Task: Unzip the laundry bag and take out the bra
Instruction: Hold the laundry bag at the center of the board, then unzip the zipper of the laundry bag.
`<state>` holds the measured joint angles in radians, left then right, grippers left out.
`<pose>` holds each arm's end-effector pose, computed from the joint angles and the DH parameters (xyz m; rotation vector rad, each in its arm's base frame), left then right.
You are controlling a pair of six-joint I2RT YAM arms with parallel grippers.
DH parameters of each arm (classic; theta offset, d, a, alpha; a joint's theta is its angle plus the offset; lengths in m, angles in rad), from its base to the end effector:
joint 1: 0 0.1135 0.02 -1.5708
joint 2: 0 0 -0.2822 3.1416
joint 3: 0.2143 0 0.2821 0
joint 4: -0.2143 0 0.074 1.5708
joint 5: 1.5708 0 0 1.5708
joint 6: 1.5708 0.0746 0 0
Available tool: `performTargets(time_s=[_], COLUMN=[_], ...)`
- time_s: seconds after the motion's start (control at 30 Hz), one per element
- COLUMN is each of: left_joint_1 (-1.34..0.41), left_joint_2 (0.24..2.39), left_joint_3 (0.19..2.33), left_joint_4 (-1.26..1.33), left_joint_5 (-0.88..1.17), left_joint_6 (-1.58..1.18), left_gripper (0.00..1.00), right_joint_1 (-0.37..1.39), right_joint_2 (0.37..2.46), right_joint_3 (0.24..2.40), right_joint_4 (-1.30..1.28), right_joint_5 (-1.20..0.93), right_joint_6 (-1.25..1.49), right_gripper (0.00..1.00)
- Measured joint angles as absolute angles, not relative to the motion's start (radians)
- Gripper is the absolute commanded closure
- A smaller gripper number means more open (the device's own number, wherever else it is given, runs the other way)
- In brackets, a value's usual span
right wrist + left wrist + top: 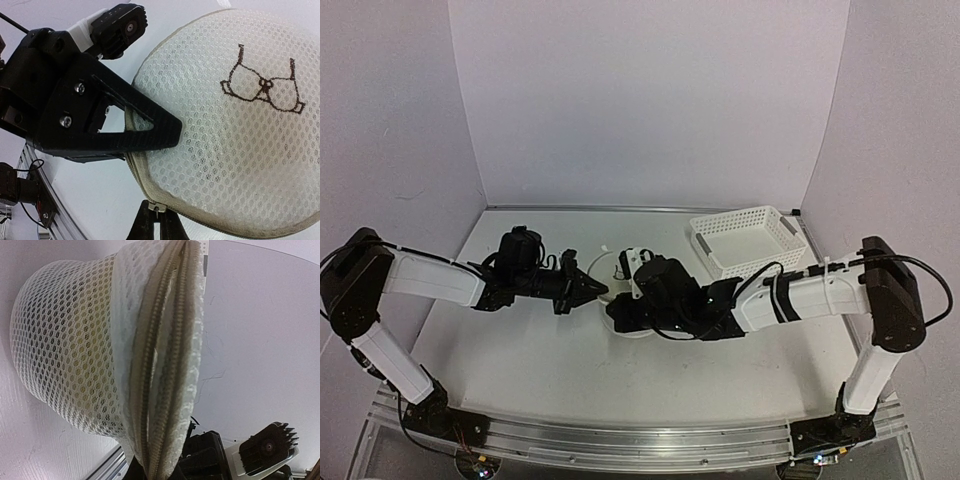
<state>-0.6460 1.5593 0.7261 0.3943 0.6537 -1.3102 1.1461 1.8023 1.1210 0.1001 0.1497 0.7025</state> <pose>0.2658 -0.2572 0.1754 -0.2964 2.4591 -1.7344 0.1997 0.4147 0.1800 -0.4128 2.2510 0.8815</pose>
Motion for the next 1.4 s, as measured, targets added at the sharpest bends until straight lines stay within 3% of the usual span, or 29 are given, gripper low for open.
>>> performTargets(time_s=[0.67, 1.1, 1.4], left_joint_1=[-0.649, -0.649, -0.642], left_joint_2=[1.567, 1.577, 1.592], left_joint_3=[0.755, 0.801, 0.976], left_joint_4=[0.402, 0.39, 0.11], left_joint_5=[0.737, 0.823, 0.818], left_joint_6=[-1.203, -1.092, -0.886], left_gripper=[1.0, 1.0, 1.0], right_joint_1=[1.134, 0.953, 0.925], right_joint_2=[1.573, 1.46, 1.373], right_joint_3=[0.908, 0.846, 0.817], right_joint_4=[-0.011, -0.072, -0.081], right_joint_5=[0.314, 0.258, 0.167], right_joint_6=[0.538, 0.379, 0.319], right_gripper=[1.0, 1.0, 1.0])
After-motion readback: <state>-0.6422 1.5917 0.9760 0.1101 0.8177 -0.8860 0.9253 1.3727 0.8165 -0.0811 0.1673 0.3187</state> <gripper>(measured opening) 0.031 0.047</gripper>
